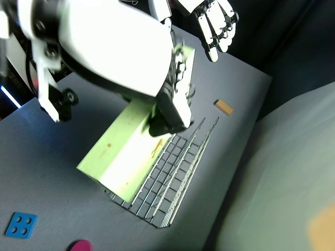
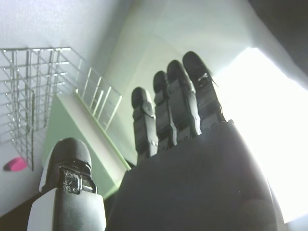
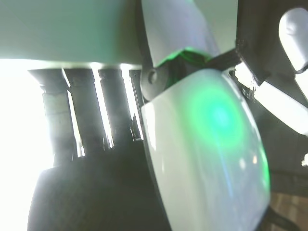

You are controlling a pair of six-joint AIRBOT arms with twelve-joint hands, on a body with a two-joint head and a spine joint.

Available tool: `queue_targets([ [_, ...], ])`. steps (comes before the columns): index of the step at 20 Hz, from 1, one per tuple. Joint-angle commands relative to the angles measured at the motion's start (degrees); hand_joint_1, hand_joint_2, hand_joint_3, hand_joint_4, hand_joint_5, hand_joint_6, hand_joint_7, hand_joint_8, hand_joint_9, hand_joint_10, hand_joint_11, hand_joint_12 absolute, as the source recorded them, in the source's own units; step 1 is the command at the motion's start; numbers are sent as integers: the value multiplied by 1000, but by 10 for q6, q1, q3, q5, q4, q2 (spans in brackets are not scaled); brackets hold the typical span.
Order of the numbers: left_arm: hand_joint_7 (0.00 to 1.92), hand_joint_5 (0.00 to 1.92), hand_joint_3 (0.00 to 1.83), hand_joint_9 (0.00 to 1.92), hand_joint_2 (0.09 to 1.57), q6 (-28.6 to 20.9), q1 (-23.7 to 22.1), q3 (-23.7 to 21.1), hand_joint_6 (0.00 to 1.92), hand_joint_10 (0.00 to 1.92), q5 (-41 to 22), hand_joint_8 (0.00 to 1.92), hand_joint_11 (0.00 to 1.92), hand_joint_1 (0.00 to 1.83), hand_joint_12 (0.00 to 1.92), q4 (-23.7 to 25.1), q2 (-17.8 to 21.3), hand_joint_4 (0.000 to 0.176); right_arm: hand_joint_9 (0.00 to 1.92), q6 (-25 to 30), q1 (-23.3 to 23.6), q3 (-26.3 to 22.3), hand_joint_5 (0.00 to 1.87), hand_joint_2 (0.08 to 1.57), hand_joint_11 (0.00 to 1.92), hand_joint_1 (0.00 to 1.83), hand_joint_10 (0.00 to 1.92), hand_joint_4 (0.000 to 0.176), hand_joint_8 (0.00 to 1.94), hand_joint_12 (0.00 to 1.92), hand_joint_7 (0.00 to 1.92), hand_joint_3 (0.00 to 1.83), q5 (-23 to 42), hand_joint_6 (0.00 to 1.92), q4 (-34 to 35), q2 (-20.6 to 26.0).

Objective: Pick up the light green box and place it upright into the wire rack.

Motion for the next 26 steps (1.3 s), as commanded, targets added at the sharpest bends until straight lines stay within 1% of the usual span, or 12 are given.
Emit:
queue_targets([
  [1,256,306,0,220,1224,3,-7,0,0,0,-12,0,0,173,571,44,2,91,880,-1,4,2,853,1154,728,1223,1105,0,1184,1510,977,0,31,1034,-48,-1],
  [5,255,299,0,220,1224,3,-7,0,0,0,-12,0,0,172,547,44,2,91,880,5,-10,12,855,1153,727,1223,1105,0,1183,1508,976,0,40,1033,-78,-9],
  [12,249,300,0,218,1221,3,-8,-2,1,0,-12,0,0,172,561,42,2,91,881,10,-37,51,866,1152,721,1220,1104,0,1180,1501,973,0,43,1028,-77,-39],
  [21,250,298,2,216,1226,4,-9,-4,0,0,-12,0,0,175,565,42,2,91,879,11,-66,81,874,1151,715,1216,1103,0,1184,1491,965,0,45,1022,-71,-59],
  [23,254,294,1,217,1226,4,-9,-5,0,0,-12,2,0,174,582,42,2,91,879,19,-72,89,879,1152,716,1213,1102,0,1185,1490,958,0,47,1024,-71,-63],
  [26,256,294,1,222,1226,4,-9,-6,0,2,-12,2,0,174,584,41,2,92,879,20,-83,93,876,1152,714,1212,1102,0,1180,1487,960,0,49,1031,-71,-68],
])
